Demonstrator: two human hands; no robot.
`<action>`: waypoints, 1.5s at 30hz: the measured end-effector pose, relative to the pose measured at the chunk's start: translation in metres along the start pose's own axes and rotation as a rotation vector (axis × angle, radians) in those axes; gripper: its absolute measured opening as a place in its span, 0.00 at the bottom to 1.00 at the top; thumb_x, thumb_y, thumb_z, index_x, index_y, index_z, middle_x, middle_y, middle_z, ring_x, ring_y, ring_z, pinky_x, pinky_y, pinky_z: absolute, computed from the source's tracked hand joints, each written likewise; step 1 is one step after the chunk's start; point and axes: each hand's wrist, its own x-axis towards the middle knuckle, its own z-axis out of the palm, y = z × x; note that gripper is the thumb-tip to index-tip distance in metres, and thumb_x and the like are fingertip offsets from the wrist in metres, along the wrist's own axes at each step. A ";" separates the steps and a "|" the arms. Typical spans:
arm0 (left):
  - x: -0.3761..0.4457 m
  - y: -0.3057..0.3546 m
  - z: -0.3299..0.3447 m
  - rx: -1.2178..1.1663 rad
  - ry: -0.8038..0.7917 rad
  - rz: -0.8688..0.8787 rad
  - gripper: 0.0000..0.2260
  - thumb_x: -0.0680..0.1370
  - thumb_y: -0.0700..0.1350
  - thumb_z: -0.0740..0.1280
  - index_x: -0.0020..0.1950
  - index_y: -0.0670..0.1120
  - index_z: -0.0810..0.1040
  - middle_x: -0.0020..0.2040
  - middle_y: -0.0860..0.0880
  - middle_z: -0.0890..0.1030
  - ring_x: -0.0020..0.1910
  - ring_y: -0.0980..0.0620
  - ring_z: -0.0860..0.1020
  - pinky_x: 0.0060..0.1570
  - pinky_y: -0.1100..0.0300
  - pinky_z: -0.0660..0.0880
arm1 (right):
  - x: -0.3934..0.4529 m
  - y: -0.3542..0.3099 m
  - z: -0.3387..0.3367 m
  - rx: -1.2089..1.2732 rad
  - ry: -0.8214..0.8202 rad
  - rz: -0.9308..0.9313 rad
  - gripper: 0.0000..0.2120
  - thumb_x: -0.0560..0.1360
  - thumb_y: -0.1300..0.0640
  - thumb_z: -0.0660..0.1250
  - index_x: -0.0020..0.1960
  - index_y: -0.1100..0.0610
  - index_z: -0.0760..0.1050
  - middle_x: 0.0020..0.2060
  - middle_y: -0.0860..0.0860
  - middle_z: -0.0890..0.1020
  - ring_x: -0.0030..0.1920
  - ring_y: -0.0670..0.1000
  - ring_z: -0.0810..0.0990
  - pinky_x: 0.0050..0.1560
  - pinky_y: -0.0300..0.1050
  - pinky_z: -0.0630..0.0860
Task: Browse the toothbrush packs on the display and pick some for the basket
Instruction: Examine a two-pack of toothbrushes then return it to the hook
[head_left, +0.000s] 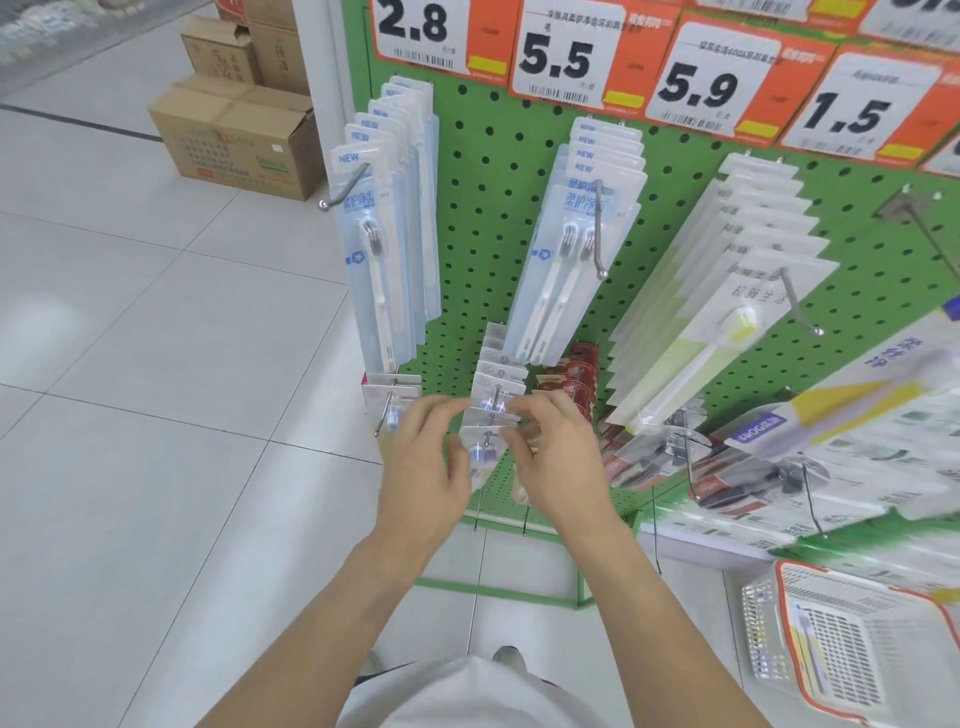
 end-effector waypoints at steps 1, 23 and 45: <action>0.005 0.004 0.001 -0.016 -0.038 0.002 0.19 0.78 0.31 0.61 0.66 0.46 0.78 0.62 0.51 0.75 0.61 0.52 0.75 0.61 0.67 0.69 | 0.001 0.000 0.000 -0.003 -0.014 -0.009 0.12 0.79 0.60 0.70 0.62 0.53 0.80 0.53 0.46 0.77 0.42 0.46 0.81 0.48 0.47 0.79; 0.092 0.015 0.011 0.132 -0.310 -0.304 0.07 0.78 0.36 0.69 0.45 0.47 0.79 0.37 0.54 0.79 0.37 0.56 0.77 0.32 0.74 0.67 | 0.003 0.016 0.011 0.180 0.043 -0.019 0.08 0.78 0.61 0.72 0.54 0.53 0.86 0.51 0.47 0.84 0.49 0.46 0.83 0.53 0.50 0.81; 0.065 0.033 -0.015 0.442 -0.041 -0.184 0.07 0.78 0.39 0.66 0.47 0.46 0.83 0.41 0.48 0.85 0.40 0.43 0.81 0.40 0.53 0.77 | 0.005 0.008 0.009 0.113 0.040 0.017 0.03 0.77 0.55 0.73 0.47 0.51 0.85 0.45 0.43 0.81 0.43 0.44 0.81 0.45 0.49 0.81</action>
